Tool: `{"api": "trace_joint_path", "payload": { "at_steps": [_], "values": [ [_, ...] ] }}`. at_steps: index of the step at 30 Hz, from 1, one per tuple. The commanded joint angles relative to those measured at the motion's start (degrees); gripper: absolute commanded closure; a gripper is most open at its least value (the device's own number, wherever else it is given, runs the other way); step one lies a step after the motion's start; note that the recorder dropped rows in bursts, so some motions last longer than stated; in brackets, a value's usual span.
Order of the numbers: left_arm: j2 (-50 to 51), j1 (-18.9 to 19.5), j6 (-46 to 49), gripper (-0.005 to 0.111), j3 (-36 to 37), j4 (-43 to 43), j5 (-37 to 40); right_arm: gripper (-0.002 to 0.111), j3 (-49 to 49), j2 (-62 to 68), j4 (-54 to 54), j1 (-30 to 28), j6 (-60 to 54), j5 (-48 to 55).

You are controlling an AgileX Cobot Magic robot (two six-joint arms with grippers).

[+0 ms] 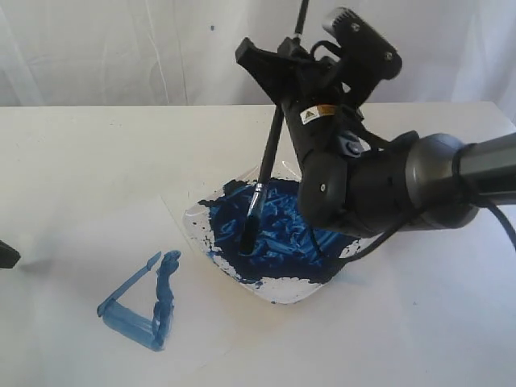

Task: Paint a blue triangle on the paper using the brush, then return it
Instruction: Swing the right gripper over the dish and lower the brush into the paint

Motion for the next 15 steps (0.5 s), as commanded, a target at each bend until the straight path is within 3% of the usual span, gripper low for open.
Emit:
{"api": "trace_joint_path", "payload": {
  "at_steps": [1, 6, 15],
  "values": [
    [-0.03, 0.12, -0.25, 0.107, -0.04, -0.4, 1.35, 0.108, 3.56, -0.82, 5.51, -0.41, 5.21, -6.81],
    [-0.03, 0.12, -0.25, 0.107, -0.04, -0.4, 1.35, 0.108, 5.72, -0.82, 18.12, -1.06, 5.89, -9.58],
    [-0.03, 0.12, -0.25, 0.107, -0.04, -0.65, -0.14, 0.108, 5.61, 2.56, 19.05, -5.1, 24.62, -5.45]
  ]
}}
